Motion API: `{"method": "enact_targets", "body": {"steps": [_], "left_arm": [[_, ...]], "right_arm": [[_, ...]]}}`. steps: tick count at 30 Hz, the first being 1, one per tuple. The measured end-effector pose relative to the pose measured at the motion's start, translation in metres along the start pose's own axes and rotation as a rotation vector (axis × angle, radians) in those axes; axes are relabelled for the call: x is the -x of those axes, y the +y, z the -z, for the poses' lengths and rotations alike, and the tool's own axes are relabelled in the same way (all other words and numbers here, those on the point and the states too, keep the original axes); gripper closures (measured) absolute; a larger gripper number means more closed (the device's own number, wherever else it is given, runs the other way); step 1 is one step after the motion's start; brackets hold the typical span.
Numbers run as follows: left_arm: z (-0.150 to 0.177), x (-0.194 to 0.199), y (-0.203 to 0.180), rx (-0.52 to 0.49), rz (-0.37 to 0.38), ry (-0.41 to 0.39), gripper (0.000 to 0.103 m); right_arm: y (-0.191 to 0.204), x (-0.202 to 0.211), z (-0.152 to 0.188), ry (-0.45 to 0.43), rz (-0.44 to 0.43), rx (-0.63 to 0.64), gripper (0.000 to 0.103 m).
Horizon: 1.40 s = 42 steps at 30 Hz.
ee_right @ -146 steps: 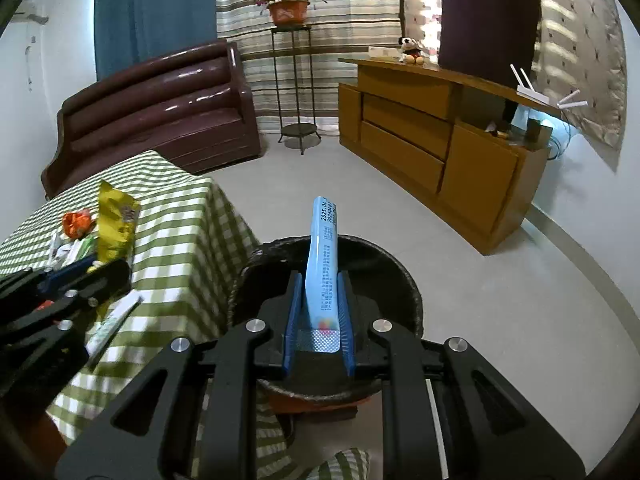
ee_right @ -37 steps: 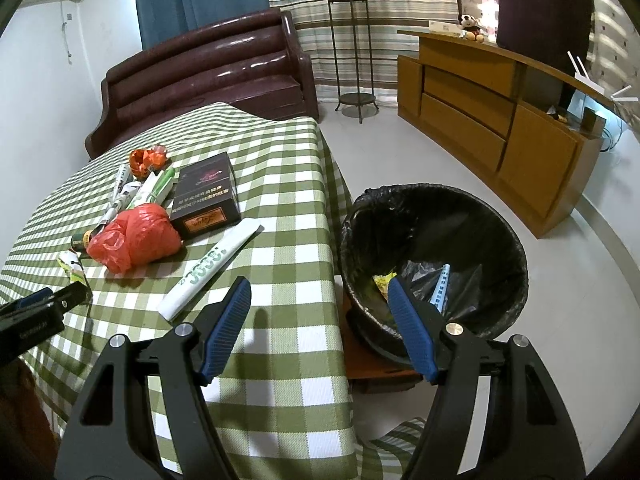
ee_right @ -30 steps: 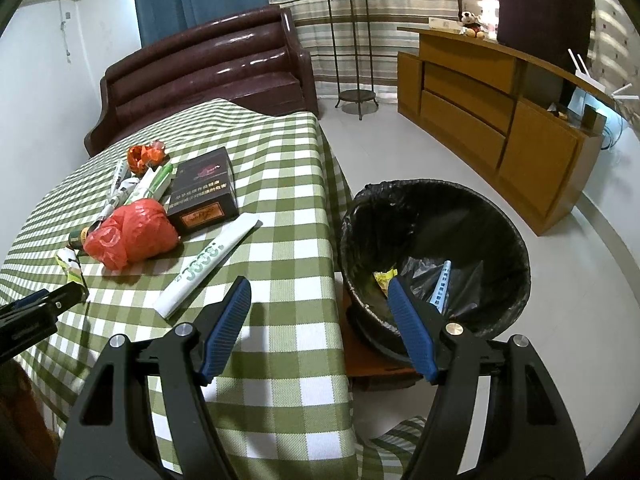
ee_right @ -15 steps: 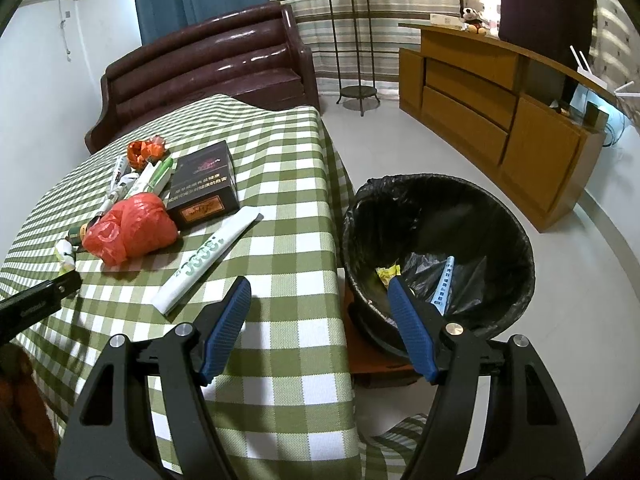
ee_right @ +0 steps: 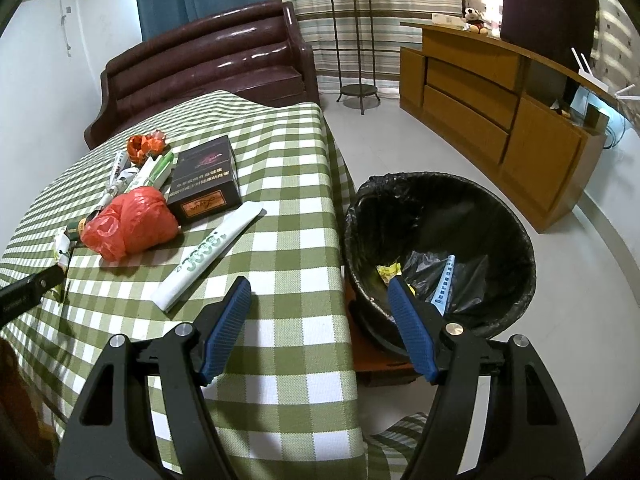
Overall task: Collect trash
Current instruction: 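Grasp the white-green wrapper with the left tool while the right tool grasps the toothpaste tube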
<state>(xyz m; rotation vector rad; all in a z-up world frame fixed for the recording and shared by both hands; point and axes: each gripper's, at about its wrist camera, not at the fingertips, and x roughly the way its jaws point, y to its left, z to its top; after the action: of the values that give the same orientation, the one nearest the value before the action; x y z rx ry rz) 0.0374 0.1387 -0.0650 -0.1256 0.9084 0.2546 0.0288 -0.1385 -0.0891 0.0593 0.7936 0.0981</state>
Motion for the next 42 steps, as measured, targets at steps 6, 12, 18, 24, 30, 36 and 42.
{"method": "enact_targets", "body": {"steps": [6, 12, 18, 24, 30, 36, 42], "left_arm": [[-0.006, -0.011, 0.003, -0.029, 0.008, 0.000, 0.064], [-0.002, -0.006, 0.014, -0.056, 0.037, -0.017, 0.085], [0.005, -0.002, 0.031, -0.050, 0.051, -0.011, 0.085], [0.006, 0.004, 0.045, -0.064, 0.029, -0.039, 0.085], [0.003, 0.005, 0.051, -0.077, 0.045, -0.056, 0.085], [0.002, -0.002, 0.049, -0.094, 0.084, -0.044, 0.085], [0.006, -0.001, 0.044, -0.118, 0.101, -0.051, 0.085]], "right_arm": [[0.003, 0.002, 0.000, 0.001, 0.010, 0.003, 0.034], [0.007, 0.002, -0.001, 0.004, 0.021, 0.008, 0.034], [0.022, 0.002, -0.006, 0.005, 0.019, 0.019, 0.034], [0.041, 0.000, -0.014, 0.003, 0.009, 0.024, 0.034], [0.064, -0.010, -0.022, 0.026, 0.025, 0.058, 0.034], [0.073, -0.022, -0.020, 0.076, 0.061, 0.111, 0.046], [0.063, -0.017, -0.017, 0.072, 0.064, 0.116, 0.061]]}}
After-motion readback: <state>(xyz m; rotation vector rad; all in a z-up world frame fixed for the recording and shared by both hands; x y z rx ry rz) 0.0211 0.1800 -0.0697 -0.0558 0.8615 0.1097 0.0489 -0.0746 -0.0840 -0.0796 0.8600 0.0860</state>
